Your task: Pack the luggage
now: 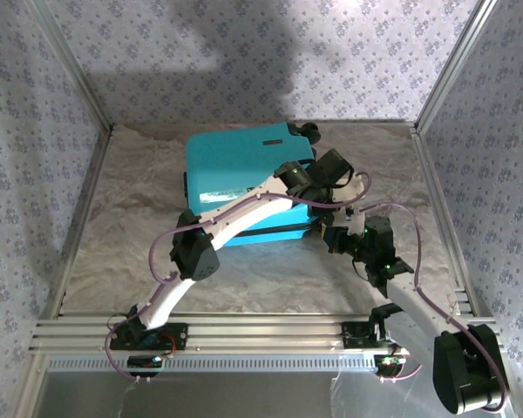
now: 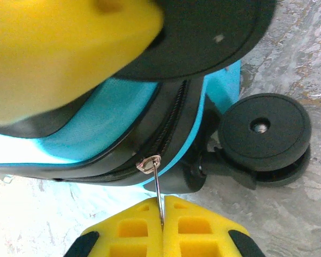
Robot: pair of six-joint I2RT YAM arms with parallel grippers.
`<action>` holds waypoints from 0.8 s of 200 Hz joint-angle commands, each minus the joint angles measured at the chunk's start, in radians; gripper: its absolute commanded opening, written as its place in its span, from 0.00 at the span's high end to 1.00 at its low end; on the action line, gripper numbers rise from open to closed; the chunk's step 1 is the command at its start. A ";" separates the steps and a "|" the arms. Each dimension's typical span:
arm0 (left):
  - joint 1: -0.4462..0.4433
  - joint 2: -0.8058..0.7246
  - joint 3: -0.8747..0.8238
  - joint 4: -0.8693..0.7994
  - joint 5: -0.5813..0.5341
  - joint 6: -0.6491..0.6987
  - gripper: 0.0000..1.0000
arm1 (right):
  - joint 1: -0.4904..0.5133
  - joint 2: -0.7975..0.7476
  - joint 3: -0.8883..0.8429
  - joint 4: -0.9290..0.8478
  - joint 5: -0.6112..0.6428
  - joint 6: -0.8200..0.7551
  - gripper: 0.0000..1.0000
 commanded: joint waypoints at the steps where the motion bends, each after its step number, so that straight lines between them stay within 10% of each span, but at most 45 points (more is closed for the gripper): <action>1: 0.024 -0.100 -0.132 -0.038 0.032 0.022 0.95 | -0.048 0.034 0.023 -0.015 0.105 -0.008 1.00; 160: -0.026 -0.445 -0.615 0.170 0.045 -0.046 1.00 | -0.058 0.300 0.126 0.213 0.025 -0.033 1.00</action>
